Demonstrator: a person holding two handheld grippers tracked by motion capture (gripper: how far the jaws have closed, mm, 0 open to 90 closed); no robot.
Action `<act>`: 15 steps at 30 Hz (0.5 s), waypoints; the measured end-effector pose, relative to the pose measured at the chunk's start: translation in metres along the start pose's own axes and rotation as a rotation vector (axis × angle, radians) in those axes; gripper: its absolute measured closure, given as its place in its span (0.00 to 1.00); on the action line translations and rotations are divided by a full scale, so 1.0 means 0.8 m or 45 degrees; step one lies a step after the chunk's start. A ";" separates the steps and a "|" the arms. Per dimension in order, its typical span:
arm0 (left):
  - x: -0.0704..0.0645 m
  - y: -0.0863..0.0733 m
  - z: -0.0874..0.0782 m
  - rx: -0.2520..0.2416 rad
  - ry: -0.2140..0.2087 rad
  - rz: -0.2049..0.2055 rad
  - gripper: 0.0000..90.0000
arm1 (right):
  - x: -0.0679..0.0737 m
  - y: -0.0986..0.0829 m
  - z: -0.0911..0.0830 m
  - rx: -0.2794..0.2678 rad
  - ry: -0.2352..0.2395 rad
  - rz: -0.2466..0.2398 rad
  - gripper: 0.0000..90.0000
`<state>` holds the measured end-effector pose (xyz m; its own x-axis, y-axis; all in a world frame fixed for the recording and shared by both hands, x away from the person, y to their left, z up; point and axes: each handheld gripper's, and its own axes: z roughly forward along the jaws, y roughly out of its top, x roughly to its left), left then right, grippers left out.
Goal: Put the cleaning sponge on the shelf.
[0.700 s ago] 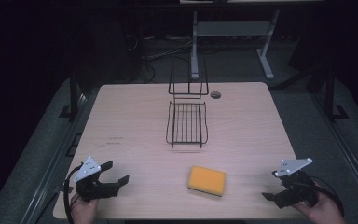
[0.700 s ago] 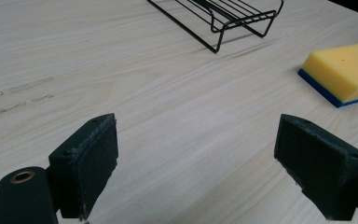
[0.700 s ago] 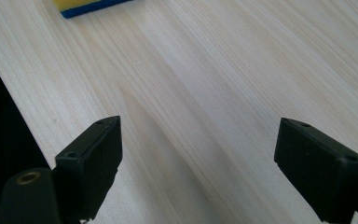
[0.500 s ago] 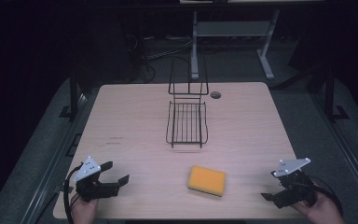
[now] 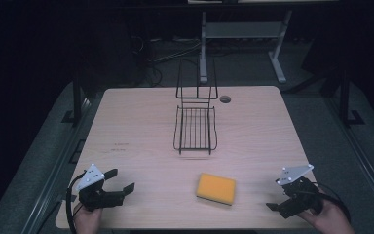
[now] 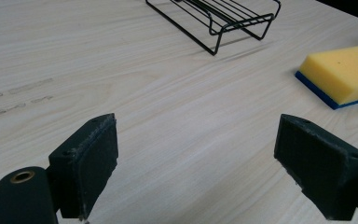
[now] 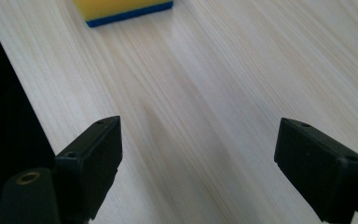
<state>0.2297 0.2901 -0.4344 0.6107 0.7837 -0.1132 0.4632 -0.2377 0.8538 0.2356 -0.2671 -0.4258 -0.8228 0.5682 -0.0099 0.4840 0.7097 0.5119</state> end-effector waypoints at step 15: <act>0.001 0.000 -0.002 -0.006 0.002 -0.002 0.14 | 0.014 0.024 0.003 0.035 0.030 -0.077 0.17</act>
<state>0.2290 0.2914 -0.4340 0.6092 0.7848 -0.1138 0.4610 -0.2337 0.8560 0.2365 -0.2461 -0.4178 -0.8576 0.5140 -0.0197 0.4407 0.7539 0.4873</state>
